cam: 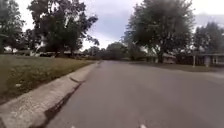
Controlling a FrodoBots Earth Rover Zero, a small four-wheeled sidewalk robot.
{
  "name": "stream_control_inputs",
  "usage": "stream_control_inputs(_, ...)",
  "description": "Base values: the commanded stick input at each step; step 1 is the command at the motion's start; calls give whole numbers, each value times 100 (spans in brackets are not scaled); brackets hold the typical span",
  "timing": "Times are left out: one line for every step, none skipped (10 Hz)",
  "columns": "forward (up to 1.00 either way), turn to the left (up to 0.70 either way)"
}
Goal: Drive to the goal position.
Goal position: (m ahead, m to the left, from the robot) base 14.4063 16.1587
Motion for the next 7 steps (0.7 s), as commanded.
stream_control_inputs(70,0)
stream_control_inputs(70,0)
stream_control_inputs(70,0)
stream_control_inputs(70,0)
stream_control_inputs(70,0)
stream_control_inputs(70,0)
stream_control_inputs(70,0)
